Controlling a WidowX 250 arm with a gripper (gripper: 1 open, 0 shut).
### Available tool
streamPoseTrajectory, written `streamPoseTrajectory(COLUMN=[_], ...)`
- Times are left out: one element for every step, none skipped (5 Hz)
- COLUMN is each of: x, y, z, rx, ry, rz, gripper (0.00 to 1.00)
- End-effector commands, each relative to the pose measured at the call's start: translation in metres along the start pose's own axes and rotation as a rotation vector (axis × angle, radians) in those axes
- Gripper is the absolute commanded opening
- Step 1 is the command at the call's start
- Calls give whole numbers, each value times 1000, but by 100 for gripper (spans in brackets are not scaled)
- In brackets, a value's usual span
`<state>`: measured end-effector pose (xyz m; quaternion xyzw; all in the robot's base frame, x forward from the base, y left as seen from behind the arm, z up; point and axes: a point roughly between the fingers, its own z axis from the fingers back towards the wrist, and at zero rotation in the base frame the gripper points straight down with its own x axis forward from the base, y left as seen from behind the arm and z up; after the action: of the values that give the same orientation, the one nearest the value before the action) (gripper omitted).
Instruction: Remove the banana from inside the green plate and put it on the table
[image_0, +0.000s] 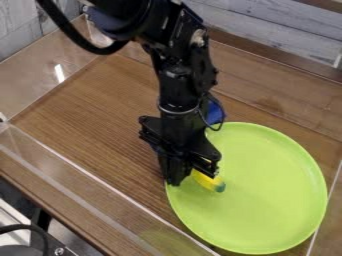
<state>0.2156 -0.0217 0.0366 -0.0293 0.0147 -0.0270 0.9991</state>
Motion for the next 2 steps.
streamPoseTrajectory(x=[5,5], y=[4,4], z=[14,16], rx=[6,7], ry=[-48,-50], rz=[-10,-16], gripper=[0,0])
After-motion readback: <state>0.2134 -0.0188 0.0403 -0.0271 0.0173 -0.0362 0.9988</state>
